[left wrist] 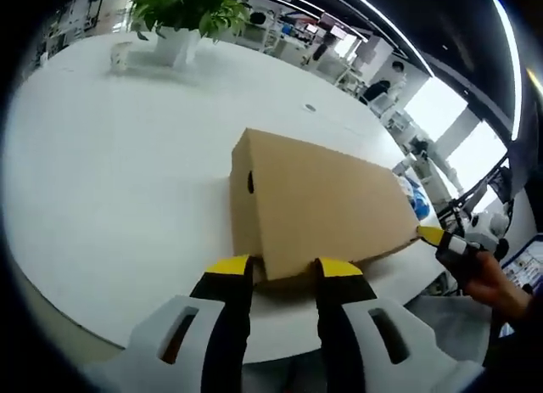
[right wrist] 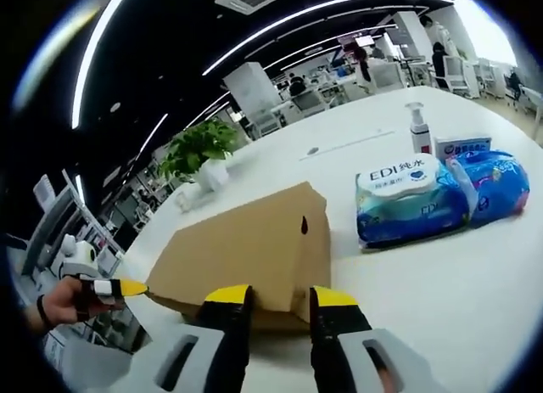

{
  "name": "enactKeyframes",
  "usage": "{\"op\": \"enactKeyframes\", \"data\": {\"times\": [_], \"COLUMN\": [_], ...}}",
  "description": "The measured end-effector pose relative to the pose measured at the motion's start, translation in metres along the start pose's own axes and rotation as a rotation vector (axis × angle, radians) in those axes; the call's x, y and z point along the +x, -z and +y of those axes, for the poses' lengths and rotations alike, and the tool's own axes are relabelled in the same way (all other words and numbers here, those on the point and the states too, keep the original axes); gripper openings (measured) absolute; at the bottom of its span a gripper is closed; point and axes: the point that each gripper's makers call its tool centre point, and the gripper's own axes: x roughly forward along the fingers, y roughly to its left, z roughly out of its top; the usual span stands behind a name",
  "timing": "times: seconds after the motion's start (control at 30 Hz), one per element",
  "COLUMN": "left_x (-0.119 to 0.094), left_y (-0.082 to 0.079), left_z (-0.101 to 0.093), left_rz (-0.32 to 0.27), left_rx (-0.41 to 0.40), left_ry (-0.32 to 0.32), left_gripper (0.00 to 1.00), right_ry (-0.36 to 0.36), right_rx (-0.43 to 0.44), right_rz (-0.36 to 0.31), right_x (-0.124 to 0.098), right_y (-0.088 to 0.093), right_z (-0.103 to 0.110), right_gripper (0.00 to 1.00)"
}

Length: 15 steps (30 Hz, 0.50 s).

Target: Operate the shoe box by opening the lid, removing the specified soft item, and placing it in the target area until the item is outside and the box remains undamaged.

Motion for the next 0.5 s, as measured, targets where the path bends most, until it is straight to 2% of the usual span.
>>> {"op": "enactKeyframes", "data": {"times": [0.17, 0.33, 0.5], "left_x": [0.003, 0.012, 0.024], "left_y": [-0.007, -0.018, -0.033], "left_z": [0.001, 0.002, 0.001], "left_rz": [-0.018, -0.018, -0.016], "left_rx": [-0.006, 0.0, -0.002], "left_ry": [0.002, -0.003, -0.01], "left_gripper": [0.29, 0.29, 0.29], "right_ry": [-0.014, -0.011, 0.007], "right_rx": [0.037, 0.035, 0.005], "right_rz": [-0.041, -0.035, -0.019], "right_x": [0.0, 0.007, 0.021], "right_y": [-0.002, -0.01, -0.026], "right_z": [0.0, -0.001, -0.004], "right_gripper": [0.22, 0.22, 0.21]}}
